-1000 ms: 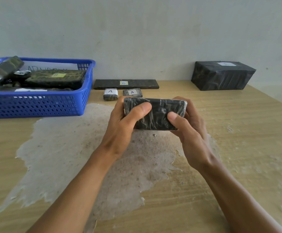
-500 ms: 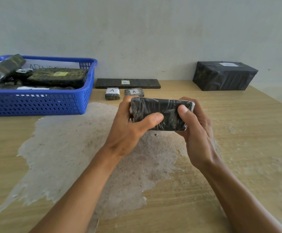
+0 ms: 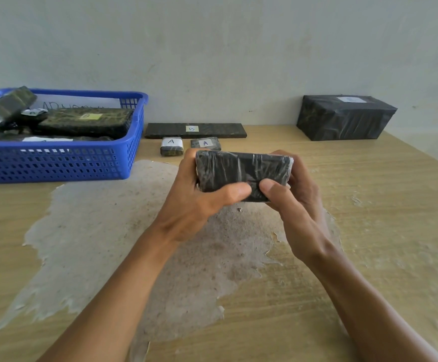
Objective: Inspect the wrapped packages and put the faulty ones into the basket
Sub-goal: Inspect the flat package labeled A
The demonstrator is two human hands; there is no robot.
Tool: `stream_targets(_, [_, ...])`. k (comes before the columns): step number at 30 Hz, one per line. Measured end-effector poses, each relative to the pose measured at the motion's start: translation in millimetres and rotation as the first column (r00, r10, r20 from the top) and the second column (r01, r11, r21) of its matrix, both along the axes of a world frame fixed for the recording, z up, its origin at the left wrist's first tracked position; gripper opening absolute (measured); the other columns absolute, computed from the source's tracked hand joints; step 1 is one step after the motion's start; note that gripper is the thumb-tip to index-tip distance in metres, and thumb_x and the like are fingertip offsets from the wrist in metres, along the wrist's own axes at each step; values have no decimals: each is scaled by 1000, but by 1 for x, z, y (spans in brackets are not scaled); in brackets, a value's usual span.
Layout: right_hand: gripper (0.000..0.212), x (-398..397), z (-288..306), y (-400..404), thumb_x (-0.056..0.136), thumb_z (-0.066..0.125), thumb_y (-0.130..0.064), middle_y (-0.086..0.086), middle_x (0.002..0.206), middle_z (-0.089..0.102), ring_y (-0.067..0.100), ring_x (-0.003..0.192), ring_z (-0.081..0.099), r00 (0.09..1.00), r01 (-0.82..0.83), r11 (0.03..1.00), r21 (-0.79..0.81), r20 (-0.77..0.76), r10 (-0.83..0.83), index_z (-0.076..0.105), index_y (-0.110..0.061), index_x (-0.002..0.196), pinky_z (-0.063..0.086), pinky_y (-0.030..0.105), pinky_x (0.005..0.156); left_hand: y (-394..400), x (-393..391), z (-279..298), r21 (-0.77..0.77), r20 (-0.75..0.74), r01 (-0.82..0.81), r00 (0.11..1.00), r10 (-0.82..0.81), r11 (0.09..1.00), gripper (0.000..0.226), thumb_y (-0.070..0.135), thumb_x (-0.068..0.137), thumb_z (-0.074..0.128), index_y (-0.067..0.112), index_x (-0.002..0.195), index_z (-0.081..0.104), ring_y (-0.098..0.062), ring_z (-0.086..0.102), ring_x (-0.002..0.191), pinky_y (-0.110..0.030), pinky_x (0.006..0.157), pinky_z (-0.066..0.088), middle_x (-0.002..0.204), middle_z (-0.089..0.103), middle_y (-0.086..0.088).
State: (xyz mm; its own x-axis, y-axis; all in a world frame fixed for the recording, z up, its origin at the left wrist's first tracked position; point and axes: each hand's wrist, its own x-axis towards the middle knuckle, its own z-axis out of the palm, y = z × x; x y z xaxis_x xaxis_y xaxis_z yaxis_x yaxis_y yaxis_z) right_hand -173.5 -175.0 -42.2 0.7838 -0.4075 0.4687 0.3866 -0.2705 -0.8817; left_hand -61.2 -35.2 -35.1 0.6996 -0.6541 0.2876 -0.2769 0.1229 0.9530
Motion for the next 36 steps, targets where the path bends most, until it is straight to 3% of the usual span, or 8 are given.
stream_targets(6, [51,0,0,0,81,63,-35,1,105,69,22,103,69,999,-27,999,36,-33,29,54,-13,125,59,40,83,0,3,-4,-60,22,-71,997,72,996,77,42,53,80,13,119,50,-17,71,93,-22,69,57,108,66,-12])
stream_targets(9, [66,2,1,0,79,64,-47,-4,122,70,21,115,68,992,-62,990,126,-99,74,47,-33,141,56,45,95,-3,2,-8,-58,109,-190,975,195,980,78,48,52,84,20,117,50,-19,69,98,-26,67,60,114,62,-10])
stream_targets(15, [71,2,6,-3,82,64,-66,6,135,63,28,123,64,990,-19,933,361,-124,68,42,-40,145,55,55,98,-5,-8,-6,104,312,-209,935,168,972,107,73,46,77,33,138,40,-6,47,125,-27,94,56,145,30,4])
stream_targets(19, [60,-3,12,-15,86,56,-57,11,125,64,31,119,64,998,31,837,547,-69,8,55,-18,133,56,51,95,-1,-5,7,35,22,-206,979,205,978,103,77,60,62,37,150,31,-13,45,134,-36,101,48,155,30,2])
stream_targets(23, [58,-6,15,-22,90,50,-60,18,116,66,37,110,63,999,-23,749,663,-8,38,65,-9,111,55,49,93,4,6,19,-78,-412,-248,890,195,966,43,51,91,60,21,122,55,-17,64,106,-32,78,51,114,64,-3])
stream_targets(26, [56,-5,15,-19,90,46,-60,22,122,66,33,110,62,995,-82,656,750,20,101,73,-12,103,52,47,99,11,7,21,-152,-697,-78,715,-51,985,66,50,78,71,12,130,55,-31,69,109,-40,81,56,127,62,-17])
stream_targets(30, [62,-4,15,-13,97,39,-59,9,96,75,21,86,72,990,-80,636,767,-14,142,82,-17,82,61,38,79,12,1,24,-122,-678,176,704,-212,977,29,30,75,75,9,95,77,-28,70,92,-36,80,58,110,72,-15])
stream_targets(36, [55,-3,12,-16,106,33,-47,9,98,75,27,91,71,991,67,704,707,-131,37,76,-19,87,62,43,76,11,5,19,1,-651,151,750,-114,989,40,23,76,64,-1,106,73,-29,58,95,-45,98,45,101,68,-15])
